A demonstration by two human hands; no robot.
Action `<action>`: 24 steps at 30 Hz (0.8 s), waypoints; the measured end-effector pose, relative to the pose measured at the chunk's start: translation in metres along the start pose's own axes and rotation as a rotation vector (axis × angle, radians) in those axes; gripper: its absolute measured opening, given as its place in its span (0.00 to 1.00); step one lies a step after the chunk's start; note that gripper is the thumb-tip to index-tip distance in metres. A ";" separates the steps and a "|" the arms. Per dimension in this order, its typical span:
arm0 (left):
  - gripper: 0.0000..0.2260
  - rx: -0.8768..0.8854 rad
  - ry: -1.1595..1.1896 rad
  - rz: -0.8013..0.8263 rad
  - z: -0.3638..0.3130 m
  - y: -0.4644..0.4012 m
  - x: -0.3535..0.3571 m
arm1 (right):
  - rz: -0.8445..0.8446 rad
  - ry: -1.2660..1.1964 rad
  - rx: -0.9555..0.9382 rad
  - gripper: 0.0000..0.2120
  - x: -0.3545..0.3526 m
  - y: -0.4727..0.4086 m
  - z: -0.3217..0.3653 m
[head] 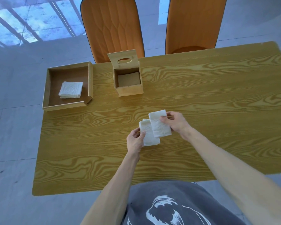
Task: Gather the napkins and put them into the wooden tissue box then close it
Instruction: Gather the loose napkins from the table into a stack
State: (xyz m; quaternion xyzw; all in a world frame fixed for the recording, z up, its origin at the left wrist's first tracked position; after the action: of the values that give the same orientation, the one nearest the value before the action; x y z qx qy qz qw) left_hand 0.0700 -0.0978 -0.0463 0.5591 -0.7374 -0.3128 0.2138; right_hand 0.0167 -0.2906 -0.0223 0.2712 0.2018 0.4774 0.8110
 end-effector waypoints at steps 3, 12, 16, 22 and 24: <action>0.15 -0.009 0.011 0.003 -0.002 0.000 0.000 | -0.006 -0.031 0.058 0.12 0.031 0.001 -0.015; 0.14 -0.047 0.045 0.027 -0.006 0.001 -0.003 | -0.278 0.111 0.072 0.11 0.052 -0.001 -0.031; 0.14 -0.052 0.063 0.086 -0.011 0.005 -0.003 | -0.401 0.346 0.045 0.12 0.056 0.004 -0.029; 0.07 -0.022 -0.066 0.200 -0.013 0.005 -0.006 | -0.442 0.485 0.021 0.12 0.065 0.011 -0.030; 0.05 -0.041 -0.080 0.216 -0.014 0.004 -0.010 | -0.473 0.490 -0.007 0.14 0.067 0.013 -0.030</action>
State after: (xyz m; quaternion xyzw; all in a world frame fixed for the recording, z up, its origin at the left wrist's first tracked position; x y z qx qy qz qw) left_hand 0.0795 -0.0911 -0.0330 0.4590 -0.7947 -0.3251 0.2284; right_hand 0.0213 -0.2190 -0.0417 0.0915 0.4463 0.3278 0.8276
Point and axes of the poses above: each hand's wrist, its own y-axis away from the middle knuckle, its own x-axis out of the palm, z = x × y, the point moved 3 cm from there along -y, towards the middle knuckle
